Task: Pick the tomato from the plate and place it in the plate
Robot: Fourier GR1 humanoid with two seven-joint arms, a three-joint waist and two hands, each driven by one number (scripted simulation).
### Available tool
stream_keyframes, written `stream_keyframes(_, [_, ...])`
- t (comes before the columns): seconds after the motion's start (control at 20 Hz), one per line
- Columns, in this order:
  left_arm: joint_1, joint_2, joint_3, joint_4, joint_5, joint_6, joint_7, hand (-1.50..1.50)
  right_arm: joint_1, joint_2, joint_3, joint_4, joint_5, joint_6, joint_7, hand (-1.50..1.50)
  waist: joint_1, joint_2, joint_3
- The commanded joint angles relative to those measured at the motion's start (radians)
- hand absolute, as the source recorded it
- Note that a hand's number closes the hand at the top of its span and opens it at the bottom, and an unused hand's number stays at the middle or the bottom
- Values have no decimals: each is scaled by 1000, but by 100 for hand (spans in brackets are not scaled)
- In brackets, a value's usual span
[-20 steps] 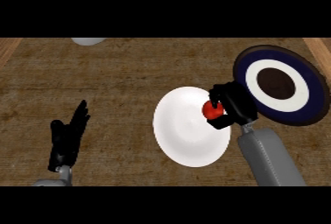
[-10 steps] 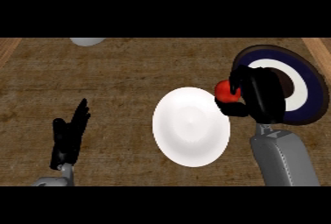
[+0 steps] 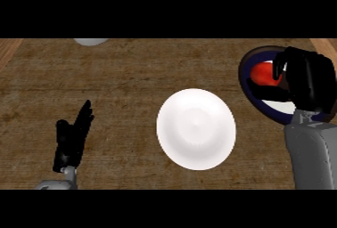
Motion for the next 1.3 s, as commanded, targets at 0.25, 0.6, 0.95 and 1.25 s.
stream_keyframes(0.25, [2,-23,13,21,-5,-11,-18,0,-98,-151,-135,263,-83,-18,-84,150,3,2,0])
stream_keyframes(0.6, [-17,-20,11,0,-19,-15,-1,0,-189,-228,-173,588,-100,-10,-152,150,10,4,0])
stream_keyframes(0.95, [-22,-47,-15,-19,-45,6,15,0,-270,-295,-181,893,-107,100,-210,150,23,8,1])
stream_keyframes(1.25, [-88,-6,53,67,-21,-30,10,0,-296,-330,-186,978,-169,124,-406,-150,7,6,1])
